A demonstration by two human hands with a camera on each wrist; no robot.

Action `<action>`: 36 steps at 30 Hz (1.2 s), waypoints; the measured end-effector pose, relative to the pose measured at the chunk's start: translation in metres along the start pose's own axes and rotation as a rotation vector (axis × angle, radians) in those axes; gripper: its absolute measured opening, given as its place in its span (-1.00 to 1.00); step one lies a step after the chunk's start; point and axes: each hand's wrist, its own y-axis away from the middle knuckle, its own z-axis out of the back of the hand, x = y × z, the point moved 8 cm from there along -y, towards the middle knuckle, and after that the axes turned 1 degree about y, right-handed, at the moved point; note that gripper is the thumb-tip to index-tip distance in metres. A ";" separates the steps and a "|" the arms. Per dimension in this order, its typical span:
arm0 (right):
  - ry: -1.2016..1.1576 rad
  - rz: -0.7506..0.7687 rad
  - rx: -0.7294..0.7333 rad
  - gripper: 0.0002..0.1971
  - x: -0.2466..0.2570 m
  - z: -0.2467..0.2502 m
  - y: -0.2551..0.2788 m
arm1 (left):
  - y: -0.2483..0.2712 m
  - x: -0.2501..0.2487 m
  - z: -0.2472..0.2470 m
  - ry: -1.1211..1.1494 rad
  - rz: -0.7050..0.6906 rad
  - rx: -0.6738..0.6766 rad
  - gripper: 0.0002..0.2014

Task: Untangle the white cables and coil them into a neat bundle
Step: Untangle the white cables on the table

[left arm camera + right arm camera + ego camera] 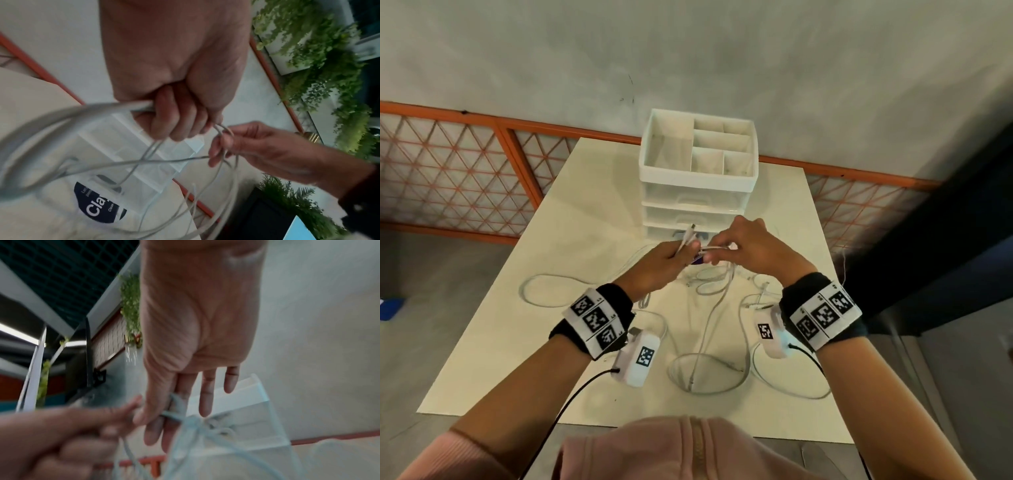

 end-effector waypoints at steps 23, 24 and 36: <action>0.093 -0.348 0.107 0.23 -0.086 -0.045 0.013 | 0.004 -0.056 0.072 0.292 -0.303 -0.385 -0.55; -0.026 -0.274 0.040 0.18 -0.071 -0.038 0.003 | 0.004 -0.061 0.069 0.298 -0.314 -0.379 -0.54; -0.404 -0.351 0.279 -0.68 -0.114 -0.107 0.027 | 0.027 0.017 0.136 0.214 0.031 -0.981 -0.58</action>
